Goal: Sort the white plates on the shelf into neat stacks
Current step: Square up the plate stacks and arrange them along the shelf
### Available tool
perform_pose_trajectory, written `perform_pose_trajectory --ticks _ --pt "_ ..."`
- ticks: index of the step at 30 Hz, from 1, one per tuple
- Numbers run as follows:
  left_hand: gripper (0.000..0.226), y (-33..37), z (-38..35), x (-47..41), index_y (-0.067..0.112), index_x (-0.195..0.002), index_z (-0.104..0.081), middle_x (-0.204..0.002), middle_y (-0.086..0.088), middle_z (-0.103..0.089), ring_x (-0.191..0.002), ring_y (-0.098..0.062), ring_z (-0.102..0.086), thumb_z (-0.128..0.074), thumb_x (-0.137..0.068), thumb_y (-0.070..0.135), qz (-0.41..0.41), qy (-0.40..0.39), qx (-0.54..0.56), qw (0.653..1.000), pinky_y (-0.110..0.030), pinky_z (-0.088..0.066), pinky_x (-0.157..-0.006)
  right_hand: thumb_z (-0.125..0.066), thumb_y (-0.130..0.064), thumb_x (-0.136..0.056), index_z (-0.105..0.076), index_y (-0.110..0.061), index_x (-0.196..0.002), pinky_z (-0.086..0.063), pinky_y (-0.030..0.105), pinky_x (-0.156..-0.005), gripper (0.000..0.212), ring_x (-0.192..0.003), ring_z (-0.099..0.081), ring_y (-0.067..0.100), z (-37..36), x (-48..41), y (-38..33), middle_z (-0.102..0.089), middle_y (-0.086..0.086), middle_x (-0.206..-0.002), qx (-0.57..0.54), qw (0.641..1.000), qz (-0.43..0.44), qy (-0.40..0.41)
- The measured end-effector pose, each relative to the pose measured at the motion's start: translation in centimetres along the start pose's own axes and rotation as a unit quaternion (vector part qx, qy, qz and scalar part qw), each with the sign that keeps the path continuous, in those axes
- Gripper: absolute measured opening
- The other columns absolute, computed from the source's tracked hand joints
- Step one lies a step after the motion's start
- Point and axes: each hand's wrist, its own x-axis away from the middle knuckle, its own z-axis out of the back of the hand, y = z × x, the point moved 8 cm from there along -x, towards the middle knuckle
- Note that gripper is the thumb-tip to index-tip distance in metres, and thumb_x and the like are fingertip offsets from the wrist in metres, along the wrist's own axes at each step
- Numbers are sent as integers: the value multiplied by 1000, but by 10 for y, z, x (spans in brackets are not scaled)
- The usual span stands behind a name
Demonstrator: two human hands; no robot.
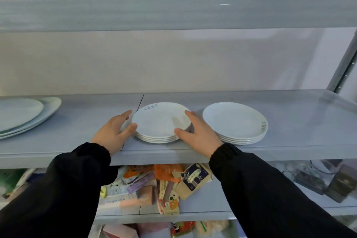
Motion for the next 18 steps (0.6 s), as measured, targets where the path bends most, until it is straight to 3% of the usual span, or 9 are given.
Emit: perform_pose_trajectory --ticks 3,7,10,18 --pt "73 7 12 10 39 -150 -30 -147 4 -44 -132 -15 -43 -35 -87 75 -3 37 -14 999 -34 -35 -108 -54 -59 -90 -22 -30 -156 -26 27 -111 79 -144 -32 17 7 -8 -13 -10 -4 -165 47 998 30 -7" --pt "69 10 35 29 35 -151 -30 -148 6 -43 -133 -13 -42 -36 -90 68 -1 63 -46 997 -33 -35 -106 -52 -60 -89 -24 -29 -155 -18 34 -120 78 -151 -12 16 1 -20 -36 -13 0 -165 98 992 73 -17" --pt "67 -2 60 42 34 -152 -29 -148 8 -42 -134 -12 -41 -39 -92 64 18 76 -56 995 -31 -34 -106 -51 -61 -89 -23 -30 -155 -17 40 -121 78 -152 -9 18 -14 -29 -58 -14 0 -165 132 986 95 -30" --pt "79 -75 136 67 40 -149 -31 -141 15 -45 -130 -9 -42 -33 -81 80 63 112 -37 991 -33 -35 -106 -53 -65 -87 -18 -30 -157 -11 39 -123 86 -153 -1 19 -82 -57 -128 -10 -1 -166 123 981 136 -65"
